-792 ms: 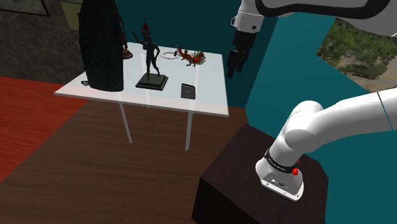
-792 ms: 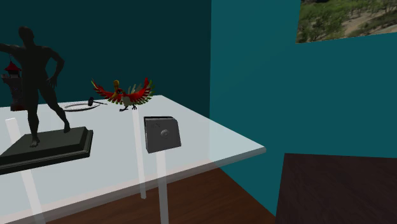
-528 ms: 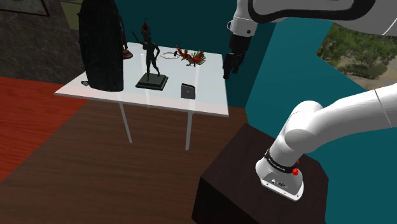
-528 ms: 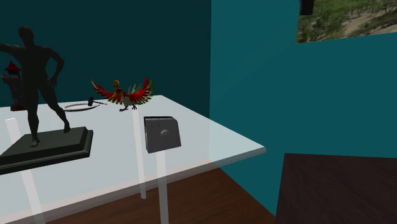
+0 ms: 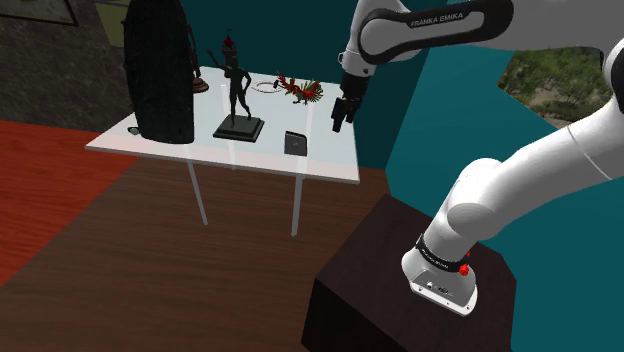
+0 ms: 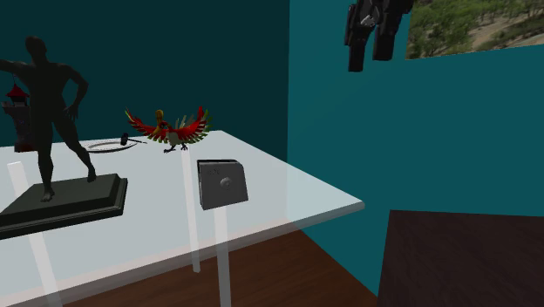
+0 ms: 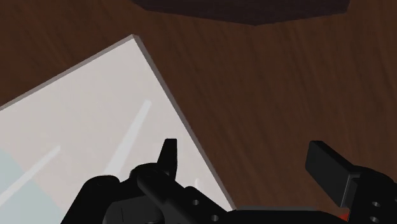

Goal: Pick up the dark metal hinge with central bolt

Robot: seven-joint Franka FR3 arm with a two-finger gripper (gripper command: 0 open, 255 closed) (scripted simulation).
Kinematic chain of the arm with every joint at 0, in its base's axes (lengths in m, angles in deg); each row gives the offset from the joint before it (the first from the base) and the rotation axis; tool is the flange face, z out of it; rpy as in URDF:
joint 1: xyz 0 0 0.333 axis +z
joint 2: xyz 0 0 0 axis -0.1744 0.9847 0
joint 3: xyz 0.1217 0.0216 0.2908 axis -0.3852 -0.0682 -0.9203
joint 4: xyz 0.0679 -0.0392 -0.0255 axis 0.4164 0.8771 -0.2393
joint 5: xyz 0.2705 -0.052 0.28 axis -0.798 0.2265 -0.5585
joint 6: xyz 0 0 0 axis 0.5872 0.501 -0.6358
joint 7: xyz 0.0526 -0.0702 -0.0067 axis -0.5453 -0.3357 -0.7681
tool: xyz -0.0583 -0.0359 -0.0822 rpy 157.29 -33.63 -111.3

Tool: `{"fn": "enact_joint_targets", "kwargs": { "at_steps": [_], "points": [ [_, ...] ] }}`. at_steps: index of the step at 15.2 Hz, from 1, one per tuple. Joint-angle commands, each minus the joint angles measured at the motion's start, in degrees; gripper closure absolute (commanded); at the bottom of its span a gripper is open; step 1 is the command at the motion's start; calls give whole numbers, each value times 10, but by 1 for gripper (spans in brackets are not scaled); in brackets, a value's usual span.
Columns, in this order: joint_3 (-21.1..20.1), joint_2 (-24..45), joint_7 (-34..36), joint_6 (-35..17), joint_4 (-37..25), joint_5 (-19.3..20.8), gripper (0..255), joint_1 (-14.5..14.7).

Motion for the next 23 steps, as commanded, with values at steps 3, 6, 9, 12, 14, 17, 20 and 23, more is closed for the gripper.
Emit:
{"fn": "enact_joint_targets", "kwargs": {
  "at_steps": [3, 6, 9, 12, 14, 17, 20, 23],
  "points": [
    [19, 80, -36, -74, -19, -2, 0, 1],
    [33, 142, -64, -122, -41, -10, 0, 3],
    [44, 205, -94, -164, -70, -24, 0, 4],
    [51, 270, -126, -199, -106, -44, 0, 4],
    [54, 314, -148, -218, -135, -60, 0, 2],
    [54, 379, -180, -241, -184, -84, 0, -5],
    [50, 445, -208, -256, -240, -107, 0, -15],
    [43, 499, -229, -264, -292, -123, 0, -26]
  ]
}}
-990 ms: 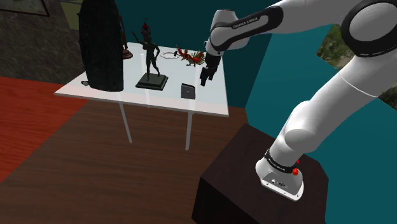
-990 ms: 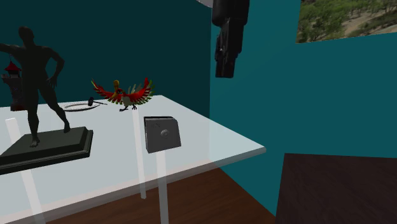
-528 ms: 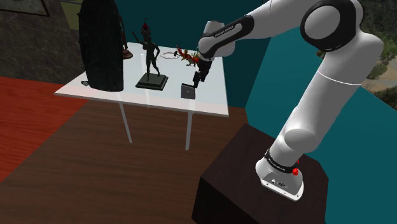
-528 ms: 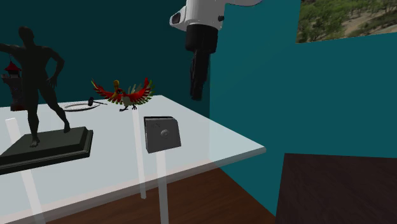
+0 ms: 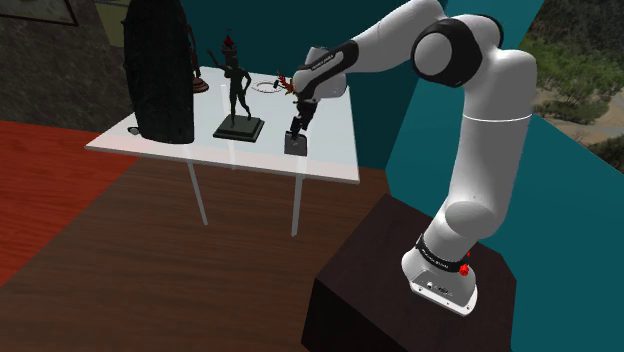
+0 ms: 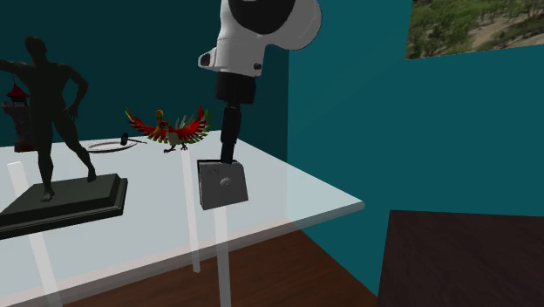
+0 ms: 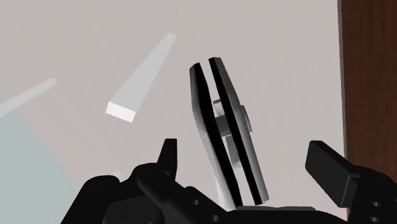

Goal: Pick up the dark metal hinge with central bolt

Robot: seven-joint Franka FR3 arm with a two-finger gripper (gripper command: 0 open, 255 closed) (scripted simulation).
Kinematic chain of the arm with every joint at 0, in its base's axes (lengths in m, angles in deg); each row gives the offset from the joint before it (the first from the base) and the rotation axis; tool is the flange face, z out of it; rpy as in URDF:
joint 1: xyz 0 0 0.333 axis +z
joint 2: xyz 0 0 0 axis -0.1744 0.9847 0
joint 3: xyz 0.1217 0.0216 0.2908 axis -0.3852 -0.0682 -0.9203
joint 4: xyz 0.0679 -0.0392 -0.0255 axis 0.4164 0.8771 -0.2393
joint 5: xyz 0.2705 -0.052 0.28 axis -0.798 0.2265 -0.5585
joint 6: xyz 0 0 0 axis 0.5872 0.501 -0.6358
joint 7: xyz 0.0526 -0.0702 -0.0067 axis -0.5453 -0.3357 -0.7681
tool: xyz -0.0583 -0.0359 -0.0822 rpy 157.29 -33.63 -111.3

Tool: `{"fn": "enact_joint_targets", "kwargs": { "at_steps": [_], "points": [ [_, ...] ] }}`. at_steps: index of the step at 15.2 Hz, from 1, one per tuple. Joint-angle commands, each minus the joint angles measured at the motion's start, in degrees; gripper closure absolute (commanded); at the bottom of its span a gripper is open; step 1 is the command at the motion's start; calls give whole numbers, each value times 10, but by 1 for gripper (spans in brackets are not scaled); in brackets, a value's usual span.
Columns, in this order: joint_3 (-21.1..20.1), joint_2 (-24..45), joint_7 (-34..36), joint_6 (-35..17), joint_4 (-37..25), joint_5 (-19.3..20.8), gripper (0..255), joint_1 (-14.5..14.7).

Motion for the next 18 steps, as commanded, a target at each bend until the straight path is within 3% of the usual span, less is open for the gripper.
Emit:
{"fn": "enact_joint_targets", "kwargs": {
  "at_steps": [1, 9, 10, 18],
  "points": [
    [-3, 23, -9, -7, -18, -7, 0, -5],
    [-11, 55, -22, -46, -10, -22, 0, -10],
    [-11, 55, -22, -46, -10, -22, 255, -10],
    [-11, 55, -23, -47, -9, -22, 255, -11]
  ]
}}
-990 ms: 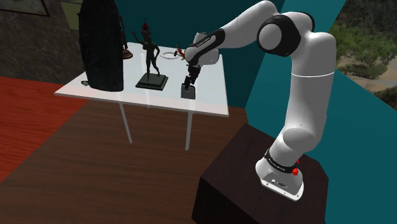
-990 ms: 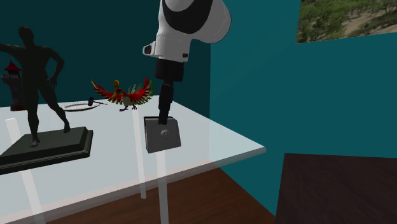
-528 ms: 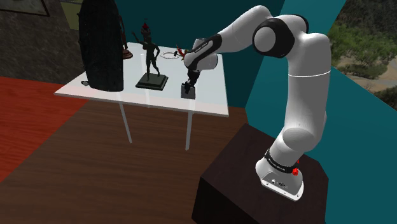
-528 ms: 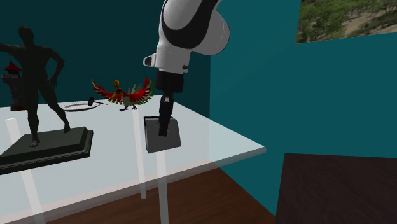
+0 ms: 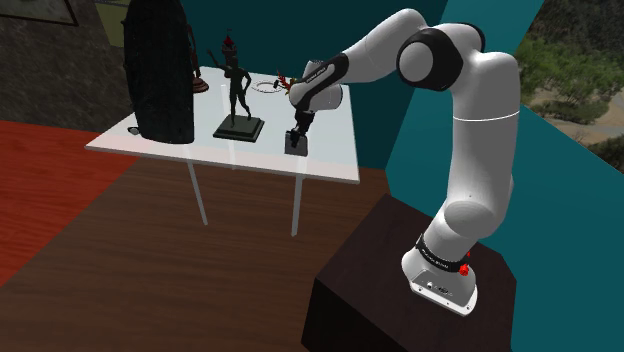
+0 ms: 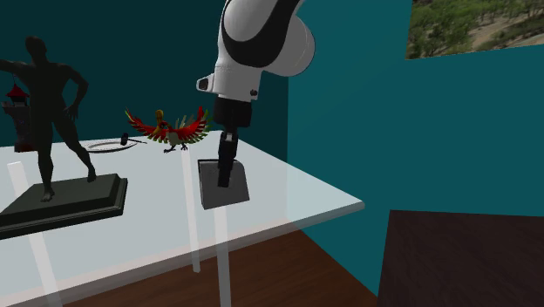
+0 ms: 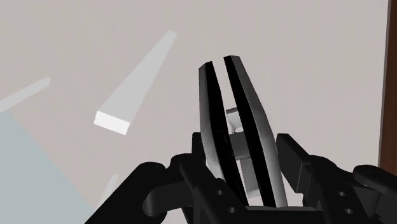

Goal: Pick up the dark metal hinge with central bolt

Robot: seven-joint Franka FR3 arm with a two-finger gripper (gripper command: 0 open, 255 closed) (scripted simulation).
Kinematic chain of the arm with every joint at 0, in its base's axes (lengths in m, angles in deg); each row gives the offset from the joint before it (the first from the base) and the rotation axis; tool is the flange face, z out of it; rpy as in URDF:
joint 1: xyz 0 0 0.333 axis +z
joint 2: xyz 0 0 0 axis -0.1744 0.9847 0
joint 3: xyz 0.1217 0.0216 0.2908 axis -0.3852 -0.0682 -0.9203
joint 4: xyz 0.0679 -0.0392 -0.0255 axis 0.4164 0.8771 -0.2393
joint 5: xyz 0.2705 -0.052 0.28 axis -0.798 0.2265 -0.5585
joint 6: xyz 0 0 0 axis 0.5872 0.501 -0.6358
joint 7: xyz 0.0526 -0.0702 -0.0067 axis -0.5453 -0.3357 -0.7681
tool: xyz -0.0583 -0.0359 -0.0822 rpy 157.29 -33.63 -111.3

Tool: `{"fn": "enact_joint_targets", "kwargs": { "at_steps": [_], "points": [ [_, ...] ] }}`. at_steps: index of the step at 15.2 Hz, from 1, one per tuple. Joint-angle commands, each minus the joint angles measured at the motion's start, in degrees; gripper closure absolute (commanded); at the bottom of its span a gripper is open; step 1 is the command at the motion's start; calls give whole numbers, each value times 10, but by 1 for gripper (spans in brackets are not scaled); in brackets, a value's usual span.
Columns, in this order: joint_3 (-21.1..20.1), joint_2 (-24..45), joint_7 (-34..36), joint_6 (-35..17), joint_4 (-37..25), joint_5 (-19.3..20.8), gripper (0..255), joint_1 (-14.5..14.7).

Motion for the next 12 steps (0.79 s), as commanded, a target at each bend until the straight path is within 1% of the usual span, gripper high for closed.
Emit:
{"fn": "enact_joint_targets", "kwargs": {
  "at_steps": [1, 12],
  "points": [
    [0, 0, 2, 1, -1, 1, 255, 1],
    [12, -50, 22, 67, -18, 24, 255, 8]
  ]
}}
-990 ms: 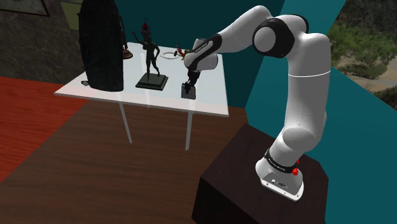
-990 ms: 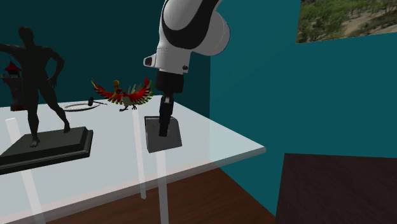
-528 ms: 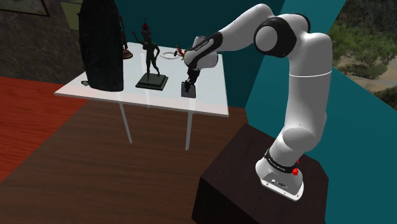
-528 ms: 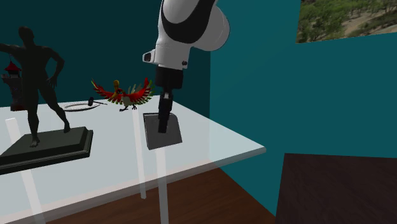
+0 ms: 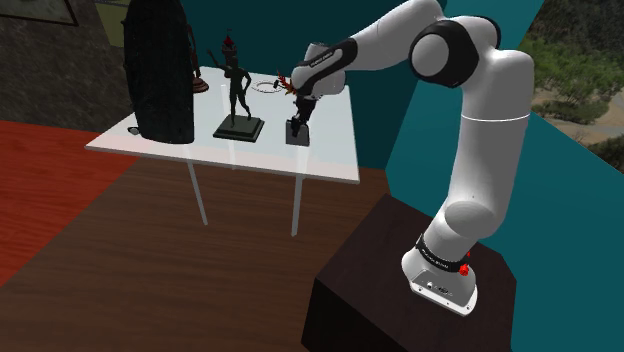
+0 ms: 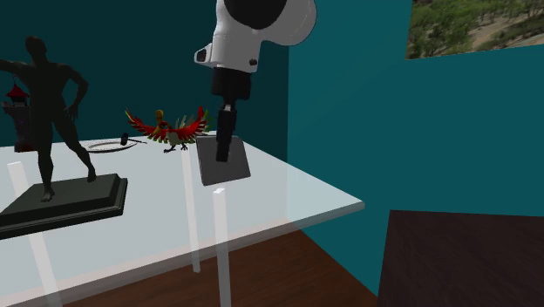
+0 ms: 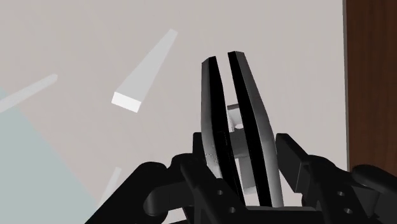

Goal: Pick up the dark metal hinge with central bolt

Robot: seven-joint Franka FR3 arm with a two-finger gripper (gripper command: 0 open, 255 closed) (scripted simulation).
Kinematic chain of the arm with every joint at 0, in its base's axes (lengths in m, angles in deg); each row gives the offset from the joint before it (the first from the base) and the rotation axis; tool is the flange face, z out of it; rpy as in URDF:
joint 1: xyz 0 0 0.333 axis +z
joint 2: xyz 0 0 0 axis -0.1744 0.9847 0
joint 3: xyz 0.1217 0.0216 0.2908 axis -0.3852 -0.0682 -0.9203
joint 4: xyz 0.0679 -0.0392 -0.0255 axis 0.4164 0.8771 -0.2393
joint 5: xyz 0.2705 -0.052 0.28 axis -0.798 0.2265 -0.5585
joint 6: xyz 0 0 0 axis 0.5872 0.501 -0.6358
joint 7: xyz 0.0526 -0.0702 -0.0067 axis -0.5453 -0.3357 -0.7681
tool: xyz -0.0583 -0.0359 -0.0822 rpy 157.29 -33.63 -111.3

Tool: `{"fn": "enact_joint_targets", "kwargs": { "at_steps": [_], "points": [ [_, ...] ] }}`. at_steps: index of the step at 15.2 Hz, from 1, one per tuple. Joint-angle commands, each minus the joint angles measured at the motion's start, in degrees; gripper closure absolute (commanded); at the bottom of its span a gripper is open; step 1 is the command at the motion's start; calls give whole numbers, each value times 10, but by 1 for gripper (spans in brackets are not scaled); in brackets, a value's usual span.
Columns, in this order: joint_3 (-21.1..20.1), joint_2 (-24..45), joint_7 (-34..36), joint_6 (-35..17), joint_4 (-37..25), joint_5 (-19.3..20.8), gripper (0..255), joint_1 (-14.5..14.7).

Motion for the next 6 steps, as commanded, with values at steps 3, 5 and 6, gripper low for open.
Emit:
{"fn": "enact_joint_targets", "kwargs": {
  "at_steps": [3, 5, 6],
  "points": [
    [3, -16, 8, 25, -10, 8, 255, 3],
    [4, -20, 10, 32, -13, 10, 255, 3],
    [4, -20, 10, 32, -13, 10, 255, 3]
  ]
}}
